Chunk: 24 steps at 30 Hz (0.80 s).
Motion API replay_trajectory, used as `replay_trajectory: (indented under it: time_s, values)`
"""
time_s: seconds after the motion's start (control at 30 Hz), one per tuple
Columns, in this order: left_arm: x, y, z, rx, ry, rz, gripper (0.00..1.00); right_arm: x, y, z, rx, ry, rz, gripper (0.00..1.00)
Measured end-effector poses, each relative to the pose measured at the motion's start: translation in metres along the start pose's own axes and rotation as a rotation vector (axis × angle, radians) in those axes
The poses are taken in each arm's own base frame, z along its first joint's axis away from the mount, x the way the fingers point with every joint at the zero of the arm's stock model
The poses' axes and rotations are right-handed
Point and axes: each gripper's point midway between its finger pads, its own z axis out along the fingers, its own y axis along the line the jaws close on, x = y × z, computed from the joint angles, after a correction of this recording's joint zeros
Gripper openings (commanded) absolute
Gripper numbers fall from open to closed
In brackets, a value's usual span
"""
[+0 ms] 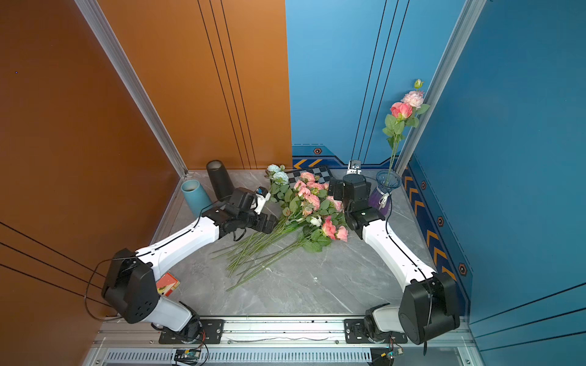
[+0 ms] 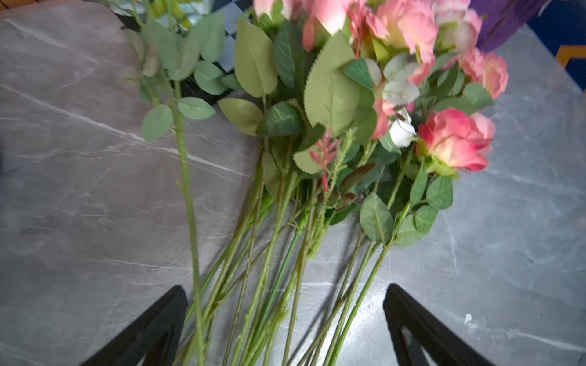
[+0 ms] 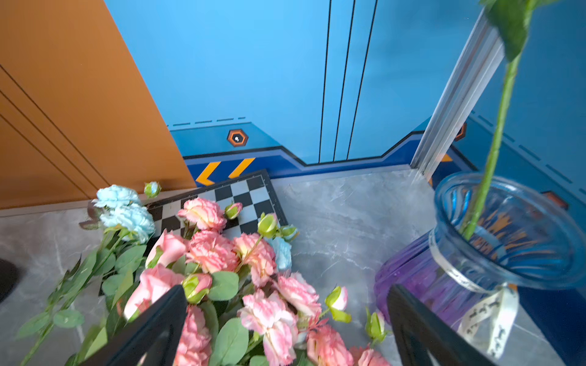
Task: Place the pink flowers into the vase
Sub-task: Place the flower in the vase, then pick up the flower at the center of the board.
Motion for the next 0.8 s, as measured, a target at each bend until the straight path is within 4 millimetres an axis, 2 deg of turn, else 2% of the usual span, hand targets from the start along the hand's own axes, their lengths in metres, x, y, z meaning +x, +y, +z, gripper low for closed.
replay_trajectory:
  time_s: [0.13, 0.33, 0.37, 0.47, 0.8]
  values:
    - [0.020, -0.007, 0.021, -0.014, 0.074, 0.051, 1.00, 0.017, 0.005, 0.001, -0.024, 0.044, -0.002, 1.00]
    - [0.037, 0.000, 0.038, -0.049, 0.141, 0.061, 0.85, 0.036, 0.006, 0.002, -0.042, 0.091, -0.011, 1.00]
    - [0.037, 0.001, 0.039, -0.053, 0.145, 0.062, 0.79, 0.038, 0.006, 0.002, -0.042, 0.096, -0.012, 1.00]
    - [0.036, 0.001, 0.044, -0.060, 0.150, 0.071, 0.70, 0.044, 0.007, 0.003, -0.048, 0.108, -0.015, 1.00]
    - [0.019, -0.003, 0.067, -0.062, 0.151, 0.090, 0.48, 0.052, 0.006, 0.003, -0.052, 0.126, -0.018, 1.00]
